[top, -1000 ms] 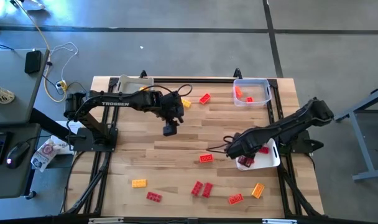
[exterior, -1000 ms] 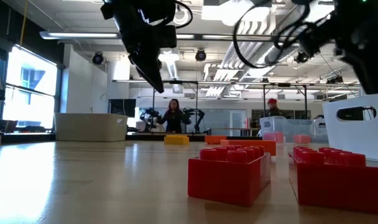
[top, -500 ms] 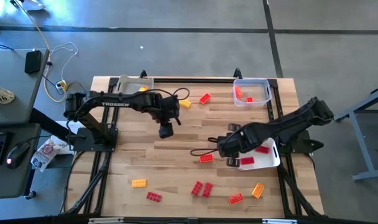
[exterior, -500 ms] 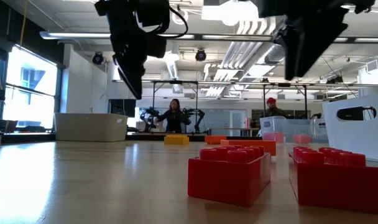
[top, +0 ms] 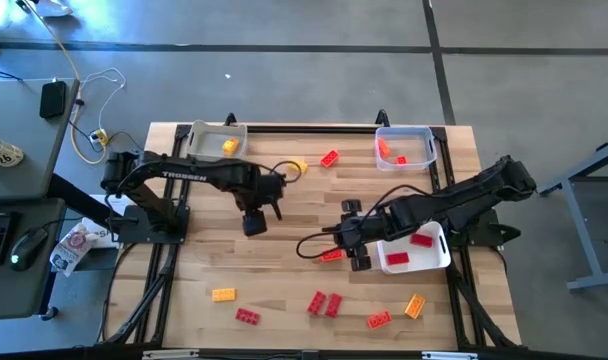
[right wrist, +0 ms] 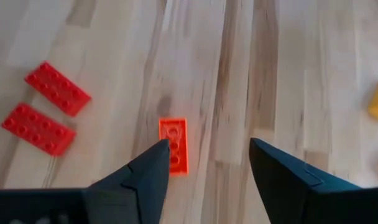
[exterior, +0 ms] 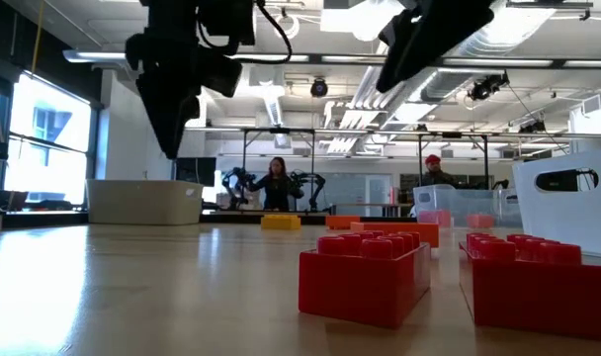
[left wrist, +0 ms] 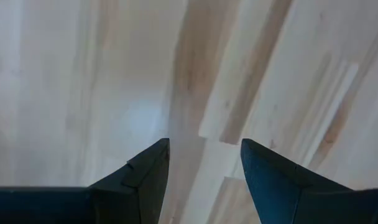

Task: Sort & place blocks by color
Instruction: Put the orange block into the transparent bin

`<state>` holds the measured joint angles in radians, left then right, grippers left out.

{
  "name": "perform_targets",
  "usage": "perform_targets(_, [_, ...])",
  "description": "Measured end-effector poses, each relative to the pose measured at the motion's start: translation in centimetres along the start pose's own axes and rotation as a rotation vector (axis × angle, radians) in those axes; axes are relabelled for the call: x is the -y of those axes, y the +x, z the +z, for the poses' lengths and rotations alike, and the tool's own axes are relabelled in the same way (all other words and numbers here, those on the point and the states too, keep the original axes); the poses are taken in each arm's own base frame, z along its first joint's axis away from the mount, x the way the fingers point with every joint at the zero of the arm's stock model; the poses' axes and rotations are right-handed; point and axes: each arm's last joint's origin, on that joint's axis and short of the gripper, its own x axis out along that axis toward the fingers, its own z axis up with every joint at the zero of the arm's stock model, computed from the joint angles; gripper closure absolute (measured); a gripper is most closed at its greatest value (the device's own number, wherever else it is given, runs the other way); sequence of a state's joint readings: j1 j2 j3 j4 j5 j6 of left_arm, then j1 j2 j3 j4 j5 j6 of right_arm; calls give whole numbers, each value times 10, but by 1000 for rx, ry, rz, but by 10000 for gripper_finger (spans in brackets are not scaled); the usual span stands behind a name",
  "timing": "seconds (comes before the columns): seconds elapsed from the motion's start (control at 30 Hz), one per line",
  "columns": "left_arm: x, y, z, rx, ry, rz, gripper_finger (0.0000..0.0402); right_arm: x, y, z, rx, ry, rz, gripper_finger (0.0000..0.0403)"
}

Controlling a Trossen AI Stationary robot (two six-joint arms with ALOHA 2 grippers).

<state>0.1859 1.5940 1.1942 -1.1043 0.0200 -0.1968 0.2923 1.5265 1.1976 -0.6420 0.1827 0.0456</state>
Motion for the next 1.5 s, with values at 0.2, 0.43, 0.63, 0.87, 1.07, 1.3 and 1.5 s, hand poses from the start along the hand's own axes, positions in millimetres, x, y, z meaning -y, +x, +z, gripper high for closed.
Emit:
perform_targets(0.2, [31, 1, -8, -6, 84, -8, 216, -1, 1, 6, 56, 8, 14, 185])
perform_targets(0.43, [68, 1, -23, -9, 161, -17, 216, -8, 32, 3, -15, -22, 27, 185])
perform_targets(0.63, [96, 1, -39, -15, 201, -23, 216, -14, 63, -4, -98, -39, 37, 185])
perform_targets(0.87, [121, 0, -57, -23, 232, -27, 216, -18, 89, -12, -167, -49, 33, 185])
perform_targets(1.07, [135, 0, -70, -30, 221, -28, 216, -18, 103, -18, -214, -26, 30, 185])
perform_targets(1.3, [147, 0, -81, -32, 207, -29, 216, -20, 115, -24, -255, -3, 63, 185])
perform_targets(1.5, [153, -1, -88, -34, 198, -31, 216, -21, 123, -28, -282, 0, 47, 186])
